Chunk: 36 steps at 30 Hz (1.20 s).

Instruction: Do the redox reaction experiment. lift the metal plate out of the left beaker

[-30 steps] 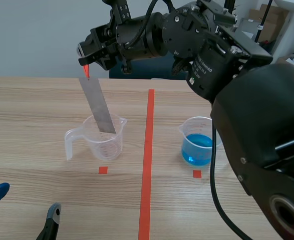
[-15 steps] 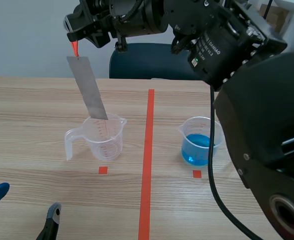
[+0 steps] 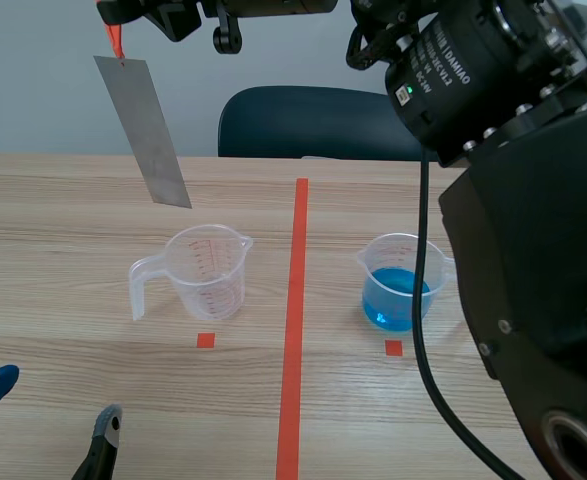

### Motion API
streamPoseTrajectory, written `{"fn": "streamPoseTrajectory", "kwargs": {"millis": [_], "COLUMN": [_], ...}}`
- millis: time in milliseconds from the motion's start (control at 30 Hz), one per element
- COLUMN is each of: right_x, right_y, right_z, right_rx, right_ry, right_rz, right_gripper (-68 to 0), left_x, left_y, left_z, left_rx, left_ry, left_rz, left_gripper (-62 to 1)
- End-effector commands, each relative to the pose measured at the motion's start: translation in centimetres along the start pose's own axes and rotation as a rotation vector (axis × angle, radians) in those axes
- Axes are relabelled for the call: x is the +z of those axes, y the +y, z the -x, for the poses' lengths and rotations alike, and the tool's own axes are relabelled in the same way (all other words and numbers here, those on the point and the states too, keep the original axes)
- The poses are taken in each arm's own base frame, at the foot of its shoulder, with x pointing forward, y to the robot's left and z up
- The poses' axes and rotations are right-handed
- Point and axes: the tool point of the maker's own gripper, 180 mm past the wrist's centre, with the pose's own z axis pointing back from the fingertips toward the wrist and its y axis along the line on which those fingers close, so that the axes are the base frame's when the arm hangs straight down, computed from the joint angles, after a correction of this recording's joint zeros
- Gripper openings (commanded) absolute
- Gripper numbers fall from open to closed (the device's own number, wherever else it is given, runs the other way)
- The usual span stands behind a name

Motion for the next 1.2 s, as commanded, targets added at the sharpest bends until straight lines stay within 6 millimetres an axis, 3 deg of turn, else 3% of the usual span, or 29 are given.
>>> {"fn": "streamPoseTrajectory", "kwargs": {"millis": [0, 1167], "right_x": [0.13, 0.16], "right_y": [0.11, 0.33], "right_z": [-1.41, -0.84], "right_rx": [0.025, 0.007], "right_ry": [-0.041, -0.043], "right_rz": [-0.014, -0.014], "right_gripper": [-67.1, -67.1], "left_x": [-0.42, -0.42], "left_y": [0.03, 0.03], "left_z": [-0.73, -0.73], "left_rx": [-0.004, -0.003], "left_ry": [-0.036, -0.036], "left_rz": [0.002, 0.001], "left_gripper": [1.4, 1.4]}}
